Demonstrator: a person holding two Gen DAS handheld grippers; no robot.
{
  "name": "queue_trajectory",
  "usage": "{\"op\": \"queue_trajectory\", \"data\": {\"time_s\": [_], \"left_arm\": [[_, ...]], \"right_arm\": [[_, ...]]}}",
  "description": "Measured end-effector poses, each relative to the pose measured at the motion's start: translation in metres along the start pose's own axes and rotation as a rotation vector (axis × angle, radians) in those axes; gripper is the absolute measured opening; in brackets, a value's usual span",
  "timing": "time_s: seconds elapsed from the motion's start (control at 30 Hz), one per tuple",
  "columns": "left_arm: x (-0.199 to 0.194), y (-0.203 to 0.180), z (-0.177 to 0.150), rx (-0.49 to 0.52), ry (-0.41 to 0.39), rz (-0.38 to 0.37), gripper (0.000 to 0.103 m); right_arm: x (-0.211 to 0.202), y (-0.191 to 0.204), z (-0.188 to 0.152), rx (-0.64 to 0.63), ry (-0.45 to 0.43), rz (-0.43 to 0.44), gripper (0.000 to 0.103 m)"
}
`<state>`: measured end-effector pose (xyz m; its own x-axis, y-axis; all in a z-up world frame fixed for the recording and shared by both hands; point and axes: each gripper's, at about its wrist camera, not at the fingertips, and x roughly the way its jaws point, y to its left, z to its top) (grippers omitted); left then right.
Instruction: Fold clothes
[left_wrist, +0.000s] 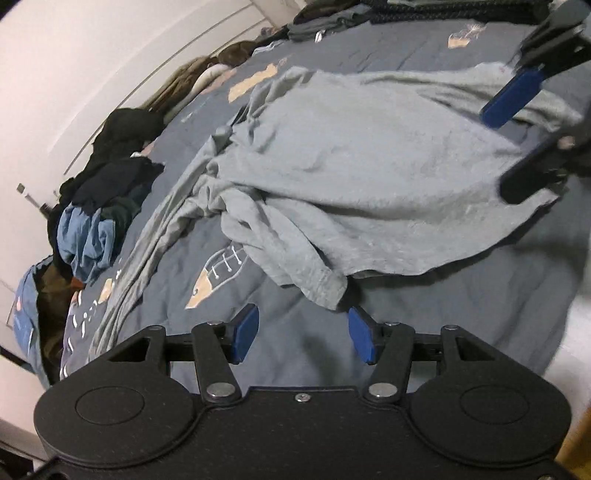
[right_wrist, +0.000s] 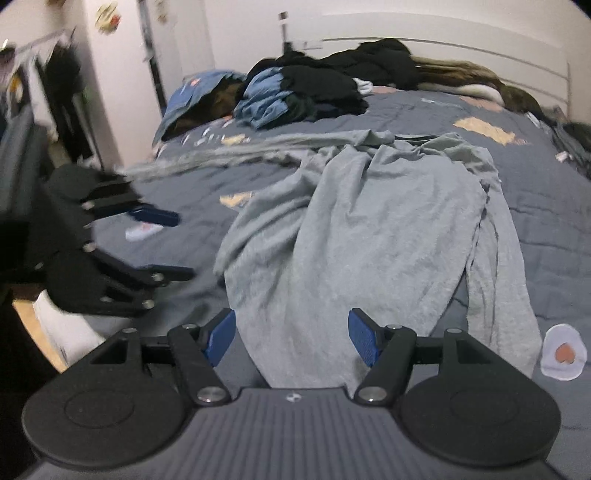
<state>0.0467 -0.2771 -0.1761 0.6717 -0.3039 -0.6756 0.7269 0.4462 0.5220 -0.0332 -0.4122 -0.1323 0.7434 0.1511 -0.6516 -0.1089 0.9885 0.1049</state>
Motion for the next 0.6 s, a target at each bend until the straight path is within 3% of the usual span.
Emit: {"op": "queue_trajectory", "data": {"time_s": [0.17, 0.3, 0.33, 0.4, 0.43, 0.6], "left_arm": [[0.013, -0.007, -0.004, -0.057, -0.028, 0.056, 0.054], [0.015, -0.015, 0.000, -0.017, -0.044, 0.072, 0.054], [0.016, -0.015, 0.001, -0.028, -0.049, 0.064, 0.052], [0.018, -0.015, 0.003, -0.051, -0.058, 0.048, 0.028], [0.020, -0.014, 0.004, -0.065, -0.054, 0.040, 0.023], [0.019, 0.002, 0.010, -0.148, -0.086, 0.050, 0.015]], "right_arm": [[0.004, 0.004, -0.012, -0.125, 0.019, -0.071, 0.067], [0.007, 0.006, -0.018, -0.192, 0.027, -0.084, 0.067], [0.008, 0.006, -0.019, -0.196, 0.028, -0.082, 0.067], [0.011, 0.008, -0.022, -0.221, 0.034, -0.089, 0.067], [0.012, 0.009, -0.024, -0.235, 0.036, -0.093, 0.067], [0.018, 0.017, -0.031, -0.307, 0.052, -0.086, 0.067]]}}
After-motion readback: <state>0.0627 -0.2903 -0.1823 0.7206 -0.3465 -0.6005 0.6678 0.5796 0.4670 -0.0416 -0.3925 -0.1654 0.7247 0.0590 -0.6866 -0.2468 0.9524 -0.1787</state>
